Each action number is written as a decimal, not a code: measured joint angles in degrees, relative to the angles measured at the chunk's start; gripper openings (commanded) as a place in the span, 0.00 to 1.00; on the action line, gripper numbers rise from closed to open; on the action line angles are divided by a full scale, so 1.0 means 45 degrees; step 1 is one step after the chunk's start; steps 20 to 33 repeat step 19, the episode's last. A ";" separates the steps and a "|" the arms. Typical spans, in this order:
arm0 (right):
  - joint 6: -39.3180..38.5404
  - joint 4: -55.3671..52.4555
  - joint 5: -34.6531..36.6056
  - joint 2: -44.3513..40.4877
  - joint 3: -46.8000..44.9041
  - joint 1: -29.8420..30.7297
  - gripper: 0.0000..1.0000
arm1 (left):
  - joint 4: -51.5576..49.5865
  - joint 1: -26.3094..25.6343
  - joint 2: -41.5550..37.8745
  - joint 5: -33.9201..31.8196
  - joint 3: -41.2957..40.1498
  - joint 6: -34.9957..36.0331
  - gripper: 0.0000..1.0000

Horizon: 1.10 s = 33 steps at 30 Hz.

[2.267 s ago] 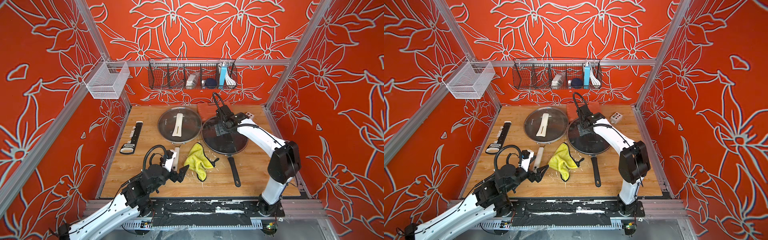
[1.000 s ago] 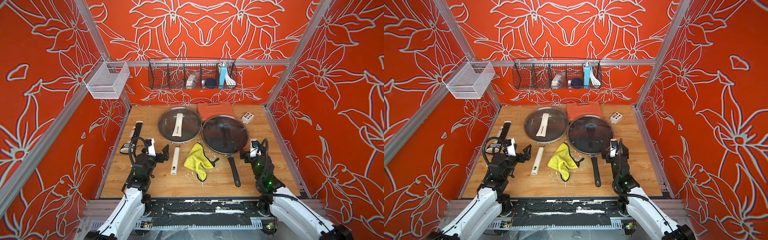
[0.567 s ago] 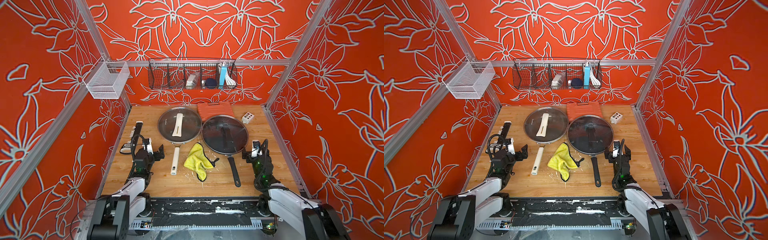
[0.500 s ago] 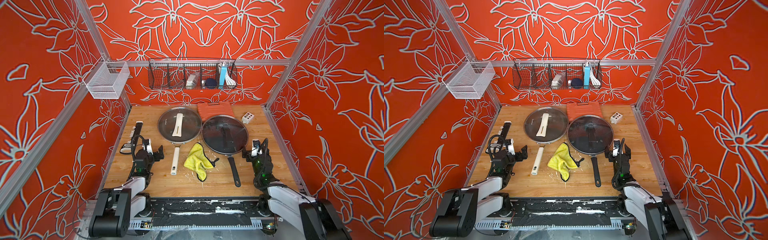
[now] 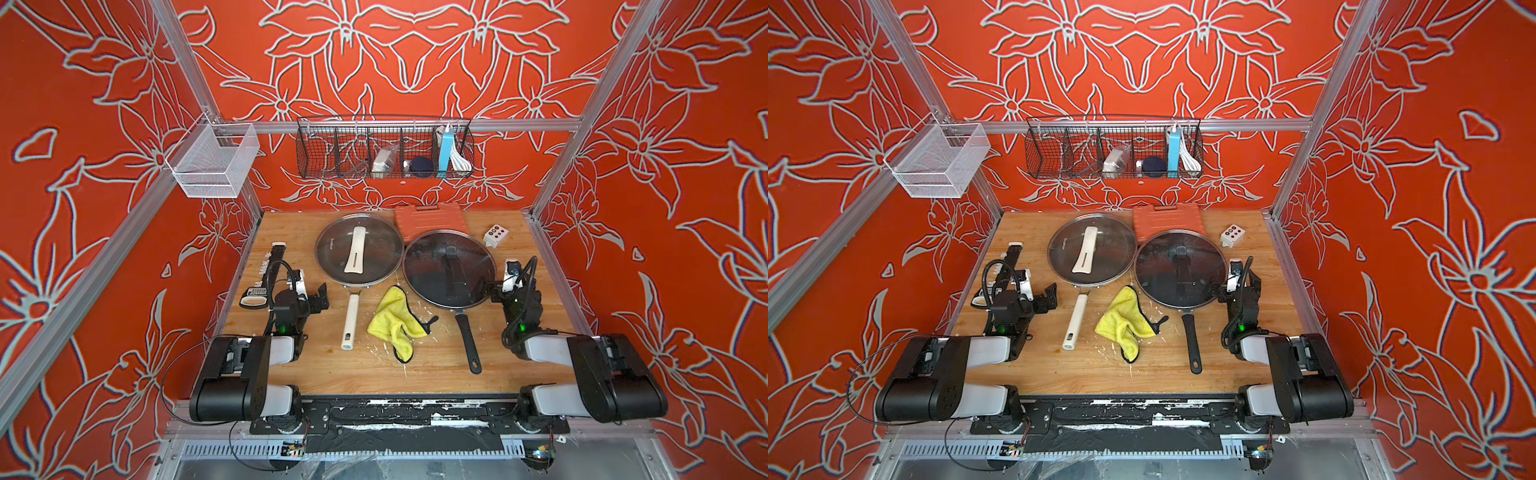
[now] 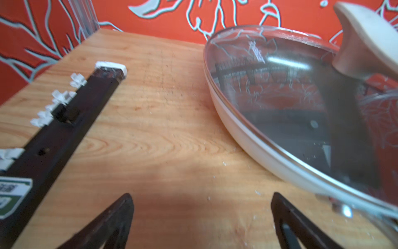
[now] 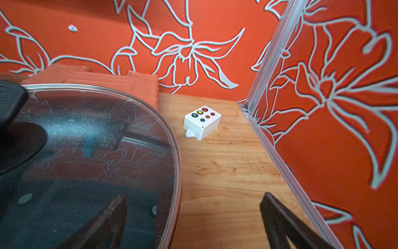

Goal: Wipe the pot lid with a cloth
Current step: Reset both arms

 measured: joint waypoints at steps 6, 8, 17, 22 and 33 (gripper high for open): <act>0.0199 -0.0461 -0.0525 0.0015 0.0199 -0.0267 0.97 | -0.0393 0.0000 0.0024 -0.0267 0.0160 -0.0083 0.98; 0.0219 -0.0525 -0.0568 0.0019 0.0238 -0.0287 0.97 | -0.0544 0.0000 0.0092 -0.0282 0.0267 -0.0083 0.98; 0.0306 -0.0636 -0.0627 0.0015 0.0277 -0.0287 0.97 | -0.0918 -0.0015 0.0121 -0.0335 0.0389 -0.0083 0.98; 0.0345 -0.0685 -0.0627 0.0015 0.0301 -0.0287 0.97 | -0.0942 -0.0015 0.0121 -0.0335 0.0408 -0.0083 0.98; 0.0345 -0.0685 -0.0627 0.0015 0.0301 -0.0287 0.97 | -0.0942 -0.0015 0.0121 -0.0335 0.0408 -0.0083 0.98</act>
